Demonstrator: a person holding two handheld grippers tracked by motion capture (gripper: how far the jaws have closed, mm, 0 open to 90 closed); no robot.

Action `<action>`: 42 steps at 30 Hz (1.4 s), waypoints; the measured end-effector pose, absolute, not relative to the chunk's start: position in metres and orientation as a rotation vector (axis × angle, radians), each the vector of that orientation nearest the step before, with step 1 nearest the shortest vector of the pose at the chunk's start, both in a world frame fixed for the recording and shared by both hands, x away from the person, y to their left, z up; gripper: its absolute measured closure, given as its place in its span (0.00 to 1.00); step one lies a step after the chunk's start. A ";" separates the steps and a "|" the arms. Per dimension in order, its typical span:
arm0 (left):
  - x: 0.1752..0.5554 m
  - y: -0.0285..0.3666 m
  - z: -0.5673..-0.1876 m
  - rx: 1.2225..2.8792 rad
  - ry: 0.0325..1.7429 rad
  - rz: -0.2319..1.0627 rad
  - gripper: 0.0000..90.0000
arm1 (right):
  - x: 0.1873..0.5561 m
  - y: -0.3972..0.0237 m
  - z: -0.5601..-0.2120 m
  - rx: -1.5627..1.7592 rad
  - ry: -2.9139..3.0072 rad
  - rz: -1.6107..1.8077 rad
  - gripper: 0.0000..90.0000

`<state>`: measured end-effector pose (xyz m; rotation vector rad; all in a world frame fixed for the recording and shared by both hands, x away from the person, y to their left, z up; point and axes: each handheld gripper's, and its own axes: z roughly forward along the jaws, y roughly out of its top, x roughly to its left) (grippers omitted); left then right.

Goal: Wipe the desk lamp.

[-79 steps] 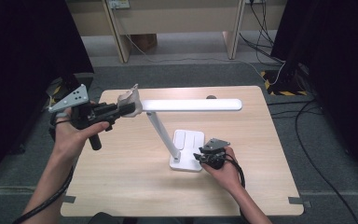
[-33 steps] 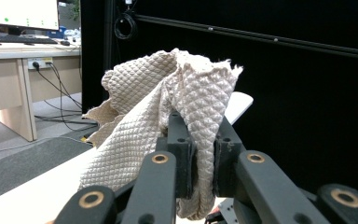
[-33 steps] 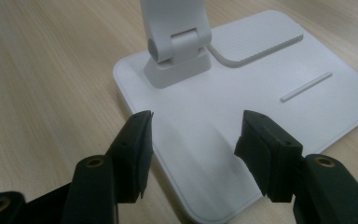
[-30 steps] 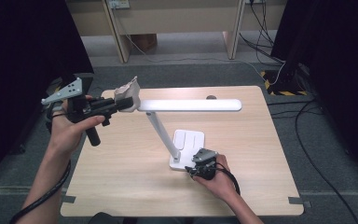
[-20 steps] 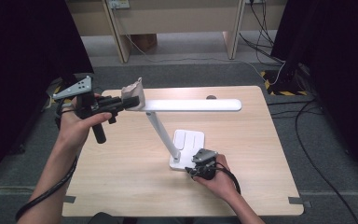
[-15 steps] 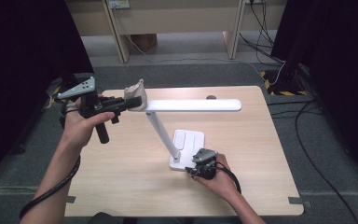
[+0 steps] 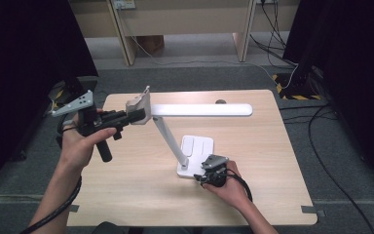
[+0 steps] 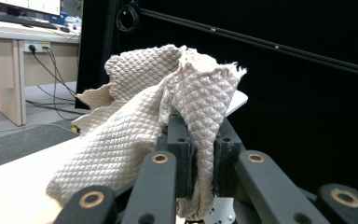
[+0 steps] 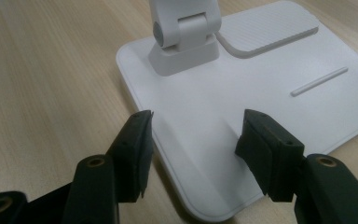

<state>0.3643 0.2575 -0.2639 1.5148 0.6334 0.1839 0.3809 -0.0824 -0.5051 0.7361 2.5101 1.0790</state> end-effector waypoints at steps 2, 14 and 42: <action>0.362 0.259 -0.263 1.521 0.639 0.181 0.90 | 0.381 -0.082 -0.505 0.735 2.512 1.077 0.49; 0.393 0.239 -0.262 1.552 0.644 0.059 0.90 | 0.382 -0.084 -0.505 0.735 2.519 1.088 0.50; 0.403 0.223 -0.273 1.490 0.677 0.021 0.90 | 0.382 -0.085 -0.506 0.736 2.513 1.103 0.50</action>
